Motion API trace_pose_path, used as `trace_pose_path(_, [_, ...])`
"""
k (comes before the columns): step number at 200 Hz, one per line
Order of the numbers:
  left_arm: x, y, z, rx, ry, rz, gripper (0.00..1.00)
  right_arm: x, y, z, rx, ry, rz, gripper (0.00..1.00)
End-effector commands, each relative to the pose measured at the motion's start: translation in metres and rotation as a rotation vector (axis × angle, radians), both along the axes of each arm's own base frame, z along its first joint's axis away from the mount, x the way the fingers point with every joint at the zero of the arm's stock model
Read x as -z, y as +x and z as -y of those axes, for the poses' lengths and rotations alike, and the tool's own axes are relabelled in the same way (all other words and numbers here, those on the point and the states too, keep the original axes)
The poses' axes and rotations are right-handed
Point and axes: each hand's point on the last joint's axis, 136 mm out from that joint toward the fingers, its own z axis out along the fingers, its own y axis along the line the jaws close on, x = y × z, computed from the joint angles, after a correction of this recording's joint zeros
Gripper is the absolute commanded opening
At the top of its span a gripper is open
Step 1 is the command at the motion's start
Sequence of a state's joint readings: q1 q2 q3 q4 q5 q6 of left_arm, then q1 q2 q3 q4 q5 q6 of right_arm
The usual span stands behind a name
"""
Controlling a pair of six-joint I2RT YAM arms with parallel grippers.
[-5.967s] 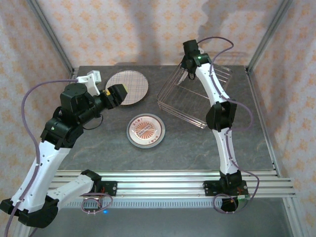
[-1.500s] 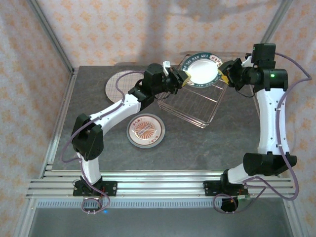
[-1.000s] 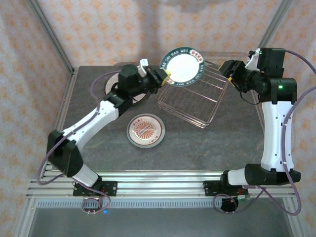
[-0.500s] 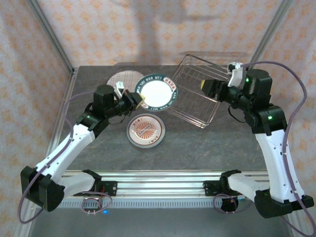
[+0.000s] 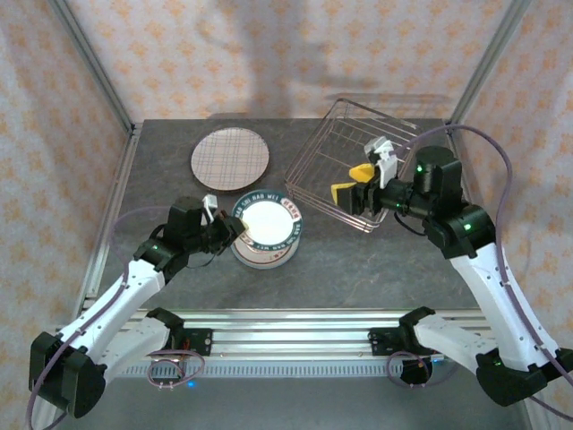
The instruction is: Unload the plates from the dish rack
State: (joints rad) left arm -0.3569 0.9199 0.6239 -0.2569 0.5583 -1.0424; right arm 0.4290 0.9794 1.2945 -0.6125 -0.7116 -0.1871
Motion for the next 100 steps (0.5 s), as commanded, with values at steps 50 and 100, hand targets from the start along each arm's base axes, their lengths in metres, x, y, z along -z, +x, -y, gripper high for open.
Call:
trace_pose_path(50, [0.031,0.007,-0.011,-0.061,0.011,0.072,0.0,0.004,-0.009,-0.011,-0.084,-0.047,0.079,0.76])
trace_pose_path(100, [0.05,0.015,-0.015,-0.099,0.019,0.072,0.0,0.014,-0.011,-0.015,-0.107,-0.045,0.044,0.76])
